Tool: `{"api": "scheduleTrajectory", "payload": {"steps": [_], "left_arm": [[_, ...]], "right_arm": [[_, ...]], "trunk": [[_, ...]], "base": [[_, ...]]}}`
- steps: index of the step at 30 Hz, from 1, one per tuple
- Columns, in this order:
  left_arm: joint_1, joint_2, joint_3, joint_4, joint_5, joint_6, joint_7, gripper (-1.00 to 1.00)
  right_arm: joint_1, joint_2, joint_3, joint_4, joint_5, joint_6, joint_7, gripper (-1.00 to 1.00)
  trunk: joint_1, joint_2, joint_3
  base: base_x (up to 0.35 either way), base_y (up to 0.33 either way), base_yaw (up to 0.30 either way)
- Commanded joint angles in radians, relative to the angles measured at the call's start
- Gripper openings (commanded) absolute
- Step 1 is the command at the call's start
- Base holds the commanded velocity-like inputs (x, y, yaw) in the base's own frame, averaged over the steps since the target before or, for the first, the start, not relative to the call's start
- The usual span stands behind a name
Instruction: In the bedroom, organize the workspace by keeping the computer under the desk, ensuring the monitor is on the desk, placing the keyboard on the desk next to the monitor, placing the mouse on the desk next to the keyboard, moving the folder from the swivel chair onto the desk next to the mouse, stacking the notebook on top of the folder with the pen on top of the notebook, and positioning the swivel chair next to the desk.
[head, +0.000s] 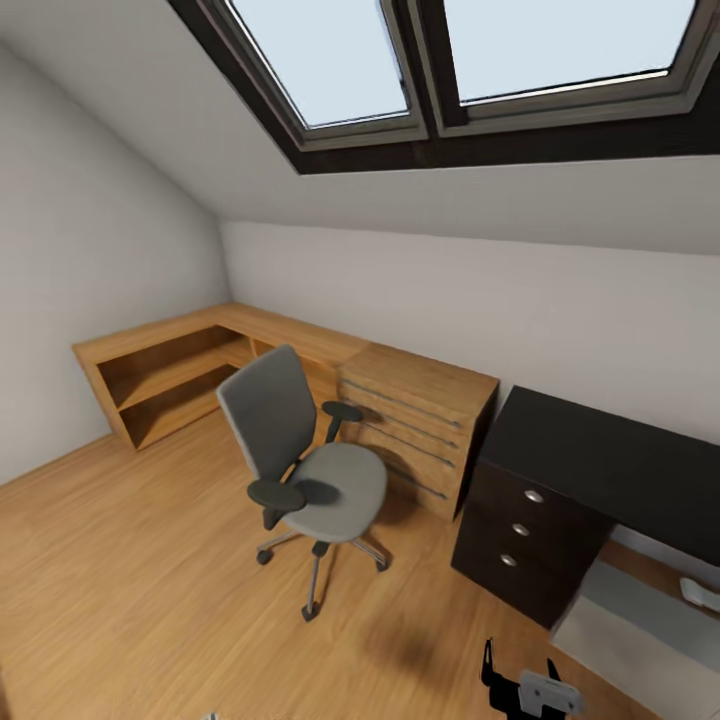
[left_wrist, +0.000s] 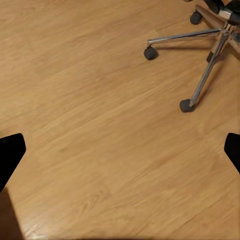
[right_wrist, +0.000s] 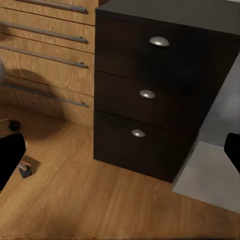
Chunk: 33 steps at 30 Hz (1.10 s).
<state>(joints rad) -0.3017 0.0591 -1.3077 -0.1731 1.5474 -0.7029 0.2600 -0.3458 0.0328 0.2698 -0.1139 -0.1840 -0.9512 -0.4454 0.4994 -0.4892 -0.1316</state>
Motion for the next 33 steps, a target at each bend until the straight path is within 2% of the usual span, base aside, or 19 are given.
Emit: {"api": "scheduleTrajectory", "payload": {"steps": [1, 6, 9, 10, 15, 20, 33], "left_arm": [[-0.001, 0.001, -0.008, -0.003, 0.002, -0.002, 0.01, 1.0], [-0.001, 0.001, -0.008, -0.003, 0.002, 0.012, 0.009, 1.0], [-0.001, 0.001, -0.008, -0.003, 0.001, 0.066, 0.009, 1.0], [-0.001, 0.001, -0.007, -0.003, 0.0, 0.14, 0.01, 1.0], [-0.001, 0.002, -0.007, -0.004, -0.002, 0.176, 0.009, 1.0], [-0.001, 0.001, -0.007, -0.005, -0.004, 0.177, 0.009, 1.0], [-0.001, 0.0, -0.008, -0.005, -0.003, 0.177, 0.009, 1.0]], "right_arm": [[-0.001, 0.002, 0.009, 0.0, -0.009, 0.003, -0.002, 1.0], [-0.001, 0.012, 0.006, 0.0, -0.01, 0.023, -0.001, 1.0], [-0.001, 0.015, 0.006, 0.0, -0.01, 0.027, -0.001, 1.0], [-0.001, 0.016, 0.006, 0.0, -0.01, 0.029, -0.001, 1.0], [-0.001, 0.018, 0.007, 0.0, -0.009, 0.029, -0.001, 1.0], [-0.001, 0.03, 0.008, 0.0, -0.008, 0.028, -0.001, 1.0], [-0.001, 0.033, 0.012, 0.0, -0.008, 0.026, -0.001, 1.0]], "trunk": [[-0.003, 0.005, 0.001], [-0.023, 0.04, 0.013], [-0.034, 0.061, 0.021], [-0.038, 0.068, 0.023], [-0.049, 0.089, 0.031], [-0.049, 0.089, 0.031], [-0.049, 0.089, 0.039]], "base": [[0.0, 0.0, 0.247], [0.0, 0.0, 0.248], [0.0, 0.0, 0.25], [0.0, 0.0, 0.253], [0.0, 0.0, 0.256], [0.0, 0.0, 0.264], [0.0, 0.0, 0.211]]}}
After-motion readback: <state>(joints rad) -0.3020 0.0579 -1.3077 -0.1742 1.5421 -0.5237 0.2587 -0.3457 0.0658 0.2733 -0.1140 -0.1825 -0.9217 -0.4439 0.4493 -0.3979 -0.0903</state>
